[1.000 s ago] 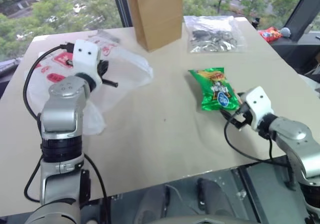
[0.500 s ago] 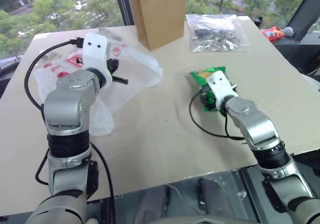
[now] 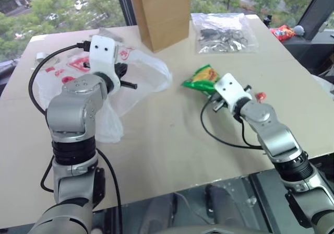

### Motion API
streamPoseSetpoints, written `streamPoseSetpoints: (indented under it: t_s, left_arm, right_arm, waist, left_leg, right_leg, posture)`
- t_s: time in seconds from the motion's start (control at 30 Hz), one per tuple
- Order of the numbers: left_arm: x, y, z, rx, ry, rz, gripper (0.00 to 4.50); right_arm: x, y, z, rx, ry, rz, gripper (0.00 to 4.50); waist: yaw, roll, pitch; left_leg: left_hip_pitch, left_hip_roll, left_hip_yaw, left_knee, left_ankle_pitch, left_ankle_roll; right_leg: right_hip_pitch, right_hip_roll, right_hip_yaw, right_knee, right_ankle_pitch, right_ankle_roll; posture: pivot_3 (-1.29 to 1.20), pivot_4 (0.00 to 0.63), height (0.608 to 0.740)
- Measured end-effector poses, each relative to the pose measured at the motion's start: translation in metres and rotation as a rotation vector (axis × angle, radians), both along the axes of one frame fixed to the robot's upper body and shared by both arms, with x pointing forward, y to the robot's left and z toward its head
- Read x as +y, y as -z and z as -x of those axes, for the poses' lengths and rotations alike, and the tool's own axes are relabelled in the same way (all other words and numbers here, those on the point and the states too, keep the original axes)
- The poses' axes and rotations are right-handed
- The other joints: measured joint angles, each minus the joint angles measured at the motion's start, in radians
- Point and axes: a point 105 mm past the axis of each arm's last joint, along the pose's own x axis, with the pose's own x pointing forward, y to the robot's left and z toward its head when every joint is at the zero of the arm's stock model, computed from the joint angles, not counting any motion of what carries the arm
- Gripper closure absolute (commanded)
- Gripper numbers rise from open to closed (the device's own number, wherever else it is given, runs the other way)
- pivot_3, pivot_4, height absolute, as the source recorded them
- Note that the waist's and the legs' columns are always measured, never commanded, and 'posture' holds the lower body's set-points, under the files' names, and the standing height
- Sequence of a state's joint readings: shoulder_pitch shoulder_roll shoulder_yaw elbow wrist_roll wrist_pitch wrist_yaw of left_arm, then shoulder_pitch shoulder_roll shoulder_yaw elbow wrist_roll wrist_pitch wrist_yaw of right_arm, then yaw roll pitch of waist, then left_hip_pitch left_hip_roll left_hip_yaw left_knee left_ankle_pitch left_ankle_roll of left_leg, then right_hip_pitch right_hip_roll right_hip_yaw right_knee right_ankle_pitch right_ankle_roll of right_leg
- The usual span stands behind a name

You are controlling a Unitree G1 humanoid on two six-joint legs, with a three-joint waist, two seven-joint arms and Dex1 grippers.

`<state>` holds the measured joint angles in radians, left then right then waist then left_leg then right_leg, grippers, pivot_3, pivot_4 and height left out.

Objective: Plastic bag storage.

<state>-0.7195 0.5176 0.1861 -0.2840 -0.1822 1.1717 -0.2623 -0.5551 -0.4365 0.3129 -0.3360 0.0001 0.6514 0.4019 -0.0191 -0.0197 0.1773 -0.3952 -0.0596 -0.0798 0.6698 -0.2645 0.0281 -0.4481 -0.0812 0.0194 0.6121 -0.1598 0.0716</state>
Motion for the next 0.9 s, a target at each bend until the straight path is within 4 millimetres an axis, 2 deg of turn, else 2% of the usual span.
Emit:
streamPoseSetpoints:
  t_s: [0.07,0.13,0.27,0.33,0.5,0.73,0.9]
  left_arm:
    - [-0.002,-0.005,-0.001,-0.004,0.007,0.008,4.5]
    - [-0.005,-0.01,-0.002,-0.014,0.016,0.015,4.5]
    - [-0.009,-0.02,-0.004,-0.009,0.031,0.059,4.5]
    - [-0.011,-0.025,-0.003,-0.008,0.044,0.087,4.5]
    - [-0.026,-0.021,0.001,0.052,0.115,0.137,4.5]
    - [-0.059,-0.013,0.012,0.126,0.232,0.2,4.5]
    - [-0.056,-0.014,0.012,0.15,0.191,0.284,4.5]
  right_arm:
    - [0.023,-0.012,0.018,-0.006,-0.164,-0.041,4.42]
    - [0.038,-0.017,0.03,-0.003,-0.267,-0.049,4.42]
    - [0.058,-0.013,0.037,0.027,-0.4,-0.018,4.42]
    - [0.068,-0.013,0.03,0.04,-0.421,-0.027,4.42]
    - [0.099,-0.014,0.012,0.027,-0.453,-0.016,4.42]
    - [0.145,-0.013,-0.008,-0.019,-0.456,0.015,4.42]
    - [0.17,-0.024,-0.01,-0.125,-0.475,0.009,4.42]
  waist:
    - [0.001,0.0,0.0]
    - [0.001,0.0,0.0]
    - [0.002,0.0,0.0]
    - [0.0,0.0,0.0]
    - [-0.005,0.0,0.0]
    - [-0.021,0.0,0.0]
    - [-0.027,0.0,0.0]
  left_leg:
    - [0.0,0.0,-0.001,0.0,0.0,0.0]
    - [0.0,0.0,-0.001,0.001,0.0,0.0]
    - [0.0,-0.001,-0.001,0.001,0.0,0.0]
    - [0.001,-0.001,-0.001,0.001,0.001,-0.001]
    - [0.002,0.0,-0.001,0.001,0.001,-0.002]
    - [0.002,-0.001,-0.002,0.001,0.002,-0.003]
    - [0.002,0.0,-0.002,0.0,0.002,-0.004]
  right_leg:
    - [0.0,0.0,0.0,0.0,0.0,0.0]
    - [0.0,0.0,0.0,0.0,0.0,0.0]
    - [0.0,0.0,-0.001,0.002,0.0,0.0]
    - [0.0,0.0,0.0,0.004,0.0,0.0]
    - [0.0,0.0,0.0,0.006,0.0,0.0]
    - [-0.001,0.0,0.0,0.007,0.0,0.0]
    - [-0.002,0.0,0.001,0.008,0.0,0.0]
  posture:
    - [0.0,0.15,0.74]
    - [0.0,0.15,0.74]
    - [0.0,0.15,0.74]
    - [0.0,0.15,0.74]
    - [0.0,0.15,0.74]
    - [0.0,0.15,0.74]
    - [0.0,0.15,0.74]
